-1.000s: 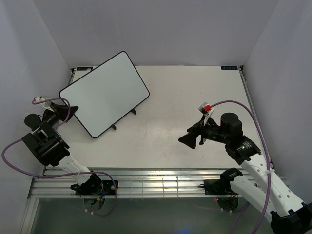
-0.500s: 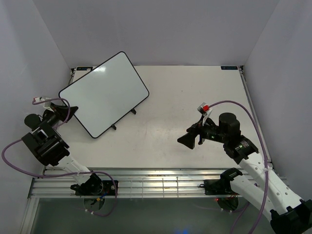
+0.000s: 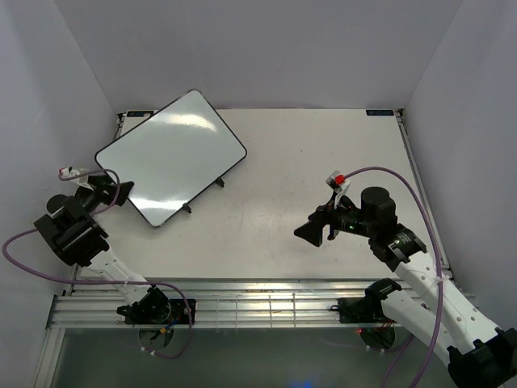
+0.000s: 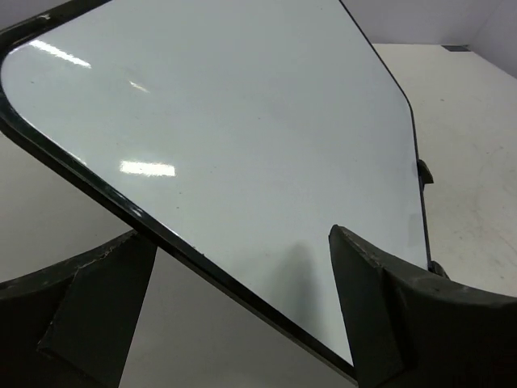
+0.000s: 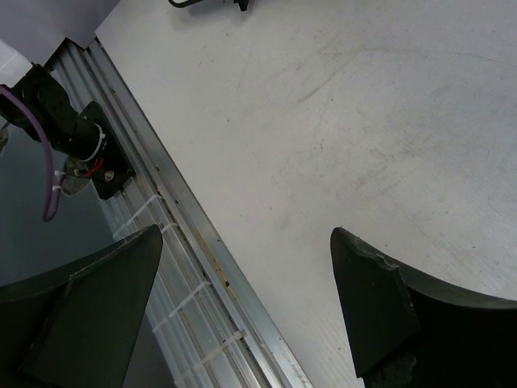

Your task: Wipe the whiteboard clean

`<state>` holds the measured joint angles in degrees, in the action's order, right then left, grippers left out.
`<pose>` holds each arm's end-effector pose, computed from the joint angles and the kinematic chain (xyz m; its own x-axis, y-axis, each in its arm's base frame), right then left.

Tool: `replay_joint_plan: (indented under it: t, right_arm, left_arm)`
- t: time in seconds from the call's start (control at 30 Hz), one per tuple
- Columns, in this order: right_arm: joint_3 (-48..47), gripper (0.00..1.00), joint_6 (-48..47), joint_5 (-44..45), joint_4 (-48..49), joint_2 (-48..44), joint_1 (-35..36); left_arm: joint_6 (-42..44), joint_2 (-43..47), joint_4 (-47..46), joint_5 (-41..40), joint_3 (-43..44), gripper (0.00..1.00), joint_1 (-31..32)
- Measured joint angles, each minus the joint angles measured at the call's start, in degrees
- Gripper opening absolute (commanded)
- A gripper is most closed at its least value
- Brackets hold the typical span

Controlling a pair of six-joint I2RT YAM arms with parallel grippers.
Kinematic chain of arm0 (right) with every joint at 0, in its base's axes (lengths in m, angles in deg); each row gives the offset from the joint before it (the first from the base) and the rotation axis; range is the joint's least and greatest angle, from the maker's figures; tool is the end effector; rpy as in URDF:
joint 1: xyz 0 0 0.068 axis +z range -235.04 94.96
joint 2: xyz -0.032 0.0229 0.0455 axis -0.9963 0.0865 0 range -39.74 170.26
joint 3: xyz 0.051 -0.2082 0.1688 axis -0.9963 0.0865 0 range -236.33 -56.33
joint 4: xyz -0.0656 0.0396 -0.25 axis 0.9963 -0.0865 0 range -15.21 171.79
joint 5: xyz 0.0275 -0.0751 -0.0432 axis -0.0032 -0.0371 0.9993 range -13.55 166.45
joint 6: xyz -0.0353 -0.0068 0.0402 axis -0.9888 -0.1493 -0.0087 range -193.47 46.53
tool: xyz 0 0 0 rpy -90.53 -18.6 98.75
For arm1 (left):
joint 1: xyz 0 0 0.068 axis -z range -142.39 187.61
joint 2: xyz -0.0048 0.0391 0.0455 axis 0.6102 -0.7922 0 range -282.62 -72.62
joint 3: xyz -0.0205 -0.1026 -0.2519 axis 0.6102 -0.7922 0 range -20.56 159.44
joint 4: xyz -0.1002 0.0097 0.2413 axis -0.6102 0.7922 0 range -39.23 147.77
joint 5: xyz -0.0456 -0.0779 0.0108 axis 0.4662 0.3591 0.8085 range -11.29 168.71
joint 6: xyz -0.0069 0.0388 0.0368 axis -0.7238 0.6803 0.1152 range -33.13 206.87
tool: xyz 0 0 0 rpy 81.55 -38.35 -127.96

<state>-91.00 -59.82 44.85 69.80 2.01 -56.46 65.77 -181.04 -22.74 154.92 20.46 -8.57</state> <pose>0.1423 0.0987 0.2845 -0.4777 -0.0313 -0.8779 -0.7507 0.5336 0.3895 0.2569 0.2178 0.1696 -0.1100 -0.2385 -0.9649 0.4899 0.8317 -0.2614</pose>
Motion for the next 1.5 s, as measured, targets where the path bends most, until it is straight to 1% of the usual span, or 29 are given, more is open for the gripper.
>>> replay_joint_plan:
  t: [0.17, 0.4, 0.53, 0.63, 0.7, 0.77, 0.87, 0.97, 1.07, 1.13, 1.2, 1.27, 1.33, 1.43, 1.5]
  right_arm:
    - [0.0, 0.90, 0.0, 0.0, 0.0, 0.7, 0.0]
    - [0.0, 0.90, 0.0, 0.1, 0.1, 1.5, 0.0]
    - [0.0, 0.90, -0.2, 0.7, 0.0, 1.9, 0.0]
    - [0.0, 0.90, -0.5, 2.3, 0.0, 1.8, 0.0]
    - [0.0, 0.90, -0.6, 3.8, 0.0, 1.8, 0.0]
    - [0.0, 0.90, -0.5, 5.8, 0.0, 1.5, 0.0]
    - [0.0, 0.90, -0.1, 9.9, 0.1, 0.0, 0.0]
    - [-0.1, 0.90, 0.3, 15.8, 0.0, -1.7, 0.0]
    - [-1.9, 0.90, 0.3, 22.9, -2.4, -1.7, 0.0]
    - [-4.2, 0.90, 0.2, 27.9, -4.7, -1.0, 0.0]
    - [-6.9, 0.90, 0.0, 32.9, -7.1, 0.0, 0.0]
    - [-9.3, 0.90, 0.0, 37.6, -9.0, 0.9, 0.0]
    - [-10.7, 0.90, -0.1, 41.3, -10.7, 1.1, 0.0]
    - [-11.3, 0.90, -0.2, 44.8, -12.9, 0.2, 0.0]
    - [-11.4, 0.90, -0.4, 46.6, -15.1, -1.2, 0.0]
  left_arm:
    - [3.7, 0.3, -1.6, -3.1, -1.2, 0.98, 0.0]
    - [3.3, 2.6, -2.0, -8.5, -1.2, 0.98, 0.0]
    - [2.5, 9.0, -2.0, -18.4, -4.8, 0.98, 0.0]
    - [1.5, 16.0, -2.1, -25.9, -8.1, 0.98, 0.0]
    - [0.5, 21.1, -1.0, -32.6, -9.5, 0.98, 0.1]
    - [-1.1, 26.9, 2.1, -40.0, -9.8, 0.98, 0.5]
    - [-4.3, 34.6, 12.4, -47.5, -6.5, 0.98, 1.8]
    - [-4.0, 37.8, 30.6, -52.7, 5.3, 0.98, 8.1]
    - [-4.2, 39.2, 43.7, -52.9, 13.6, 0.98, 15.8]
    - [-5.4, 40.2, 51.6, -51.1, 16.7, 0.98, 18.8]
    - [-6.7, 41.0, 59.3, -49.5, 18.3, 0.98, 20.4]
    - [-7.9, 42.3, 65.6, -47.9, 17.8, 0.98, 21.9]
    - [-7.8, 45.0, 71.2, -47.0, 15.8, 0.98, 25.2]
    - [-5.4, 50.5, 81.4, -46.8, 13.9, 0.98, 31.5]
    - [-3.5, 54.7, 87.1, -48.8, 13.8, 0.98, 35.4]
